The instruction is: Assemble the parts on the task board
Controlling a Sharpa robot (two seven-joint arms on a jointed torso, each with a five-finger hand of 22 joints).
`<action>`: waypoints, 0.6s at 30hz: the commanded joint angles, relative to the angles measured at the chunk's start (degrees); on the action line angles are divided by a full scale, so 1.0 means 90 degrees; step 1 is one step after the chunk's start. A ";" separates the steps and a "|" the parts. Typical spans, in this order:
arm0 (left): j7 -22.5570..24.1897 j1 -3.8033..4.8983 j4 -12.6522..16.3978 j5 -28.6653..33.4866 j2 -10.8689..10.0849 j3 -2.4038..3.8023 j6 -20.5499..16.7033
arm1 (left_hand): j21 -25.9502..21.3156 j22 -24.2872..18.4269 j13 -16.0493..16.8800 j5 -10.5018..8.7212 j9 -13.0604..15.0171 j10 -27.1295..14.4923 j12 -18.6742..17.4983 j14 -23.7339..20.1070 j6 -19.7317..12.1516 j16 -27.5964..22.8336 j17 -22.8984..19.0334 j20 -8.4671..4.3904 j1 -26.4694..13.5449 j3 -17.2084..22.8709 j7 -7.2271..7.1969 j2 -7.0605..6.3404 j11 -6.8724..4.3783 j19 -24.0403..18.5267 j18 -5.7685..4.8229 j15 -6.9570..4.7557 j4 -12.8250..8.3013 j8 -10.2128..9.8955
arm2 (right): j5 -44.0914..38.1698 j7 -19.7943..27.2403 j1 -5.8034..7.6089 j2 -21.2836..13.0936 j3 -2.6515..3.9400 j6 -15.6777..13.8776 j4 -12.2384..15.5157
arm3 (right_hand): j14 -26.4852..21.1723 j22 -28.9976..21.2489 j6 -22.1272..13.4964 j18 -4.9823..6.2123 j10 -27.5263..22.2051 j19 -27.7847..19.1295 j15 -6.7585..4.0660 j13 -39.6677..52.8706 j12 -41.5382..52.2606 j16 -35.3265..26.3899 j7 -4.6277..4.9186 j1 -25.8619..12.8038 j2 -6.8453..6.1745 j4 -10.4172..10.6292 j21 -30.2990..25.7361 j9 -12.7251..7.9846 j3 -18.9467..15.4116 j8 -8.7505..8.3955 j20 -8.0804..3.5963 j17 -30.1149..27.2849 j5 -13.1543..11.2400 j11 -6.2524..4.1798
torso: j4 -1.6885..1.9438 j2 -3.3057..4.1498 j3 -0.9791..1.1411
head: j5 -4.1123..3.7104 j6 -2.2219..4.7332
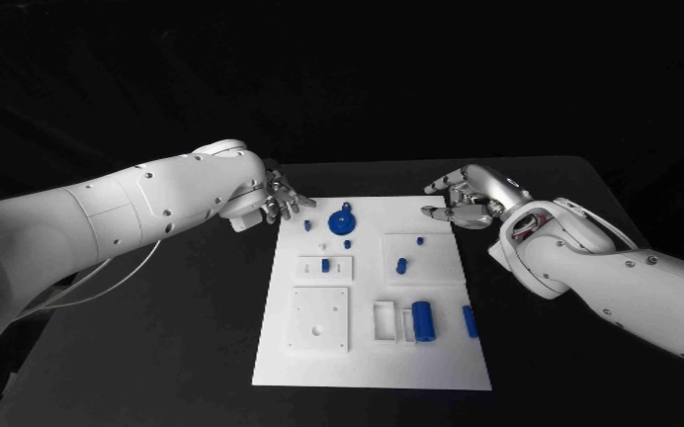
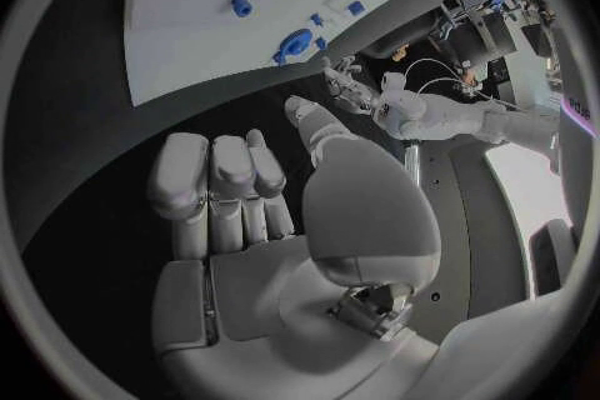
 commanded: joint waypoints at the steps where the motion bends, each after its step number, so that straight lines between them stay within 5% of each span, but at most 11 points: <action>1: -0.0066 0.0015 -0.0234 -0.0316 0.0138 -0.0003 0.0694 | -0.0032 0.0111 0.0007 -0.0001 0.0008 0.0234 -0.0032 -0.0052 -0.0045 0.0000 -0.0007 0.0045 0.0007 -0.0001 -0.0017 0.0010 0.0066 0.0025 -0.0046 0.0005 -0.0038 0.0003 | -0.0004 0.0047 -0.0003 0.0014 0.0012 0.0041 0.0010 | -0.0002 0.0885 -0.0001 0.0060 -0.0023 0.0271 -0.0002 -0.0008 -0.0040 -0.0032 0.0023 -0.0048 -0.0003 -0.0004 -0.0005 -0.0010 0.0022 -0.0025 0.0016 -0.0007 0.0036 -0.0007 | -0.0016 0.0044 -0.0003 | 0.0007 0.0017; 18: 0.0123 -0.0041 -0.0839 -0.0248 0.0490 -0.0058 0.1137 | -0.0133 0.0126 0.0071 0.0129 0.0006 0.0222 -0.0079 -0.0125 0.0027 0.0071 -0.0035 0.0054 -0.0033 -0.0266 -0.0032 0.0372 0.0070 0.0035 -0.0046 0.0015 -0.0356 -0.0003 | -0.0012 0.0054 -0.0003 0.0051 0.0036 0.0039 0.0006 | -0.0001 0.0885 -0.0001 0.0061 -0.0020 0.0272 -0.0002 -0.0004 -0.0034 -0.0026 0.0023 -0.0055 -0.0003 -0.0018 -0.0003 -0.0010 0.0032 -0.0024 0.0016 -0.0002 0.0065 -0.0007 | -0.0023 0.0061 -0.0003 | 0.0005 0.0018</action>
